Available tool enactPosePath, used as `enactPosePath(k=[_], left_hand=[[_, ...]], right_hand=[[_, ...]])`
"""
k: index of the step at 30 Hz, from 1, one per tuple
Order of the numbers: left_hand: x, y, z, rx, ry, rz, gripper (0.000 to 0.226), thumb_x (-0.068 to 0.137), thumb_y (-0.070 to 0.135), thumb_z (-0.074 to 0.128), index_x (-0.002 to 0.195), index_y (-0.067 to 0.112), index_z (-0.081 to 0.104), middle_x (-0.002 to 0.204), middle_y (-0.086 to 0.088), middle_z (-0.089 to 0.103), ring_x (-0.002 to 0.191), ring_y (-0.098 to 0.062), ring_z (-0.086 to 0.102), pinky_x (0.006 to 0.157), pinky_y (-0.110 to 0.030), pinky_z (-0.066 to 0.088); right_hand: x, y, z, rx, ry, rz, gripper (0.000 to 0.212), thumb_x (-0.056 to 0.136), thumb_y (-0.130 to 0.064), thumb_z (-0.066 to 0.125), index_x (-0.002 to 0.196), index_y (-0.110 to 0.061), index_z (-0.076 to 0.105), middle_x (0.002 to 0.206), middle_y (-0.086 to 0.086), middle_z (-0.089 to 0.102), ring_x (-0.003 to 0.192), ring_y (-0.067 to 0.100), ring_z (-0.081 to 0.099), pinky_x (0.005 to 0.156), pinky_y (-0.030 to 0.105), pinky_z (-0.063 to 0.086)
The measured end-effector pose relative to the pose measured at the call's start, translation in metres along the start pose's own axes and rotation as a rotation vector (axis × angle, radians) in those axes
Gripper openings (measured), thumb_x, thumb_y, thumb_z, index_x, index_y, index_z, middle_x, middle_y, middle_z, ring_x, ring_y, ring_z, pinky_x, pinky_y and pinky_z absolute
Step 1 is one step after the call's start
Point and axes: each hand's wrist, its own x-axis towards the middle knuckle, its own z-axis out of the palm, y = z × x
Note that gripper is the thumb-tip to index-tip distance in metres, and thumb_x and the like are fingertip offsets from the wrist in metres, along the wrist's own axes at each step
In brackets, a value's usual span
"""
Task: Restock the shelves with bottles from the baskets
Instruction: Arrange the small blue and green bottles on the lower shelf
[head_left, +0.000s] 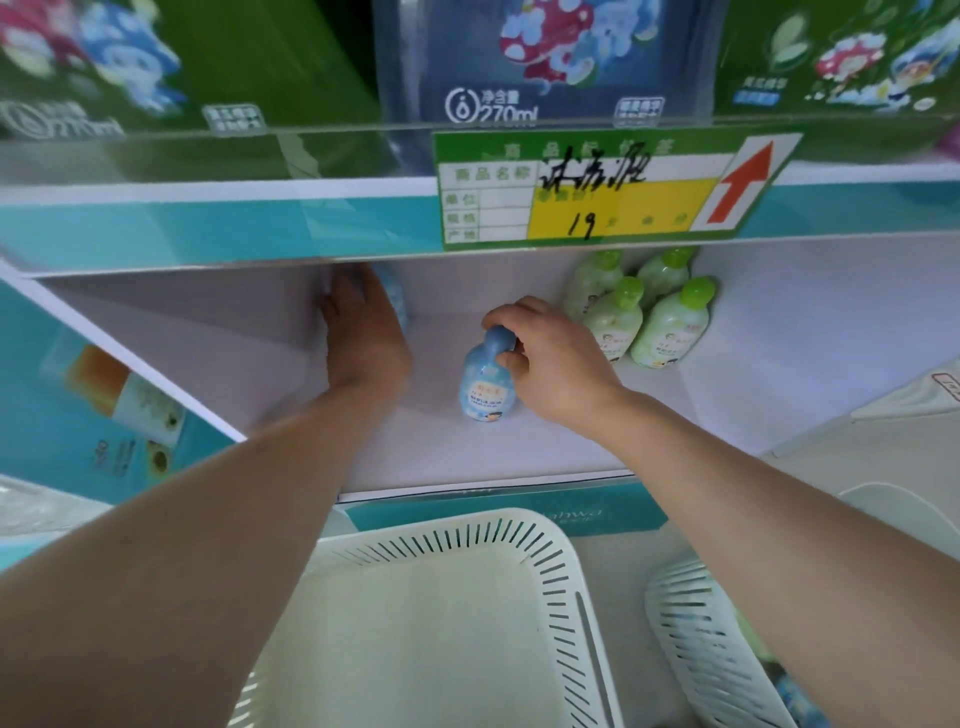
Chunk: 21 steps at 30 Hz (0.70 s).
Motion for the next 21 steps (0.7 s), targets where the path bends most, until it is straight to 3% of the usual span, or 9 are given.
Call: enactPosePath(k=[5, 10, 13, 16, 21], left_hand=[[-0.033, -0.01, 0.009, 0.036, -0.047, 0.09, 0.06, 0.084, -0.003, 0.049, 0.141, -0.002, 0.029, 0.135, -0.023, 0.036, 0.119, -0.037, 0.038, 0.1, -0.037, 0.033], [-0.046, -0.02, 0.013, 0.081, -0.102, 0.14, 0.051, 0.086, 0.004, 0.054, 0.133, 0.006, 0.038, 0.13, -0.015, 0.043, 0.114, -0.031, 0.043, 0.096, -0.034, 0.037], [-0.049, -0.024, 0.013, 0.209, -0.128, 0.169, 0.044, 0.088, 0.013, 0.056, 0.128, 0.006, 0.04, 0.126, -0.013, 0.045, 0.114, -0.028, 0.046, 0.096, -0.031, 0.038], [-0.05, -0.027, 0.013, 0.325, -0.143, 0.221, 0.042, 0.091, 0.019, 0.053, 0.129, 0.007, 0.039, 0.125, -0.012, 0.046, 0.114, -0.027, 0.047, 0.099, -0.03, 0.036], [-0.051, -0.031, 0.018, 0.35, -0.165, 0.215, 0.042, 0.089, 0.021, 0.056, 0.126, 0.01, 0.039, 0.123, -0.009, 0.048, 0.112, -0.026, 0.049, 0.092, -0.032, 0.041]], right_hand=[[0.027, -0.006, 0.007, -0.055, 0.02, -0.025, 0.032, 0.087, -0.01, 0.055, 0.117, -0.019, 0.059, 0.114, 0.006, 0.055, 0.106, 0.029, 0.054, 0.084, 0.041, 0.049], [0.056, -0.012, 0.014, -0.106, 0.006, -0.08, 0.031, 0.088, -0.007, 0.051, 0.117, -0.014, 0.059, 0.118, 0.01, 0.059, 0.11, 0.031, 0.053, 0.087, 0.037, 0.046], [0.071, -0.013, 0.02, -0.071, -0.001, -0.024, 0.026, 0.091, -0.009, 0.048, 0.114, -0.014, 0.059, 0.118, 0.011, 0.06, 0.109, 0.032, 0.054, 0.089, 0.036, 0.045], [0.086, -0.011, 0.029, -0.114, -0.059, 0.042, 0.03, 0.097, -0.016, 0.044, 0.125, -0.012, 0.054, 0.133, 0.014, 0.052, 0.123, 0.033, 0.046, 0.097, 0.034, 0.038], [0.103, -0.013, 0.039, 0.013, -0.013, 0.118, 0.033, 0.097, -0.015, 0.041, 0.129, -0.011, 0.049, 0.139, 0.012, 0.046, 0.127, 0.027, 0.041, 0.102, 0.03, 0.033]])
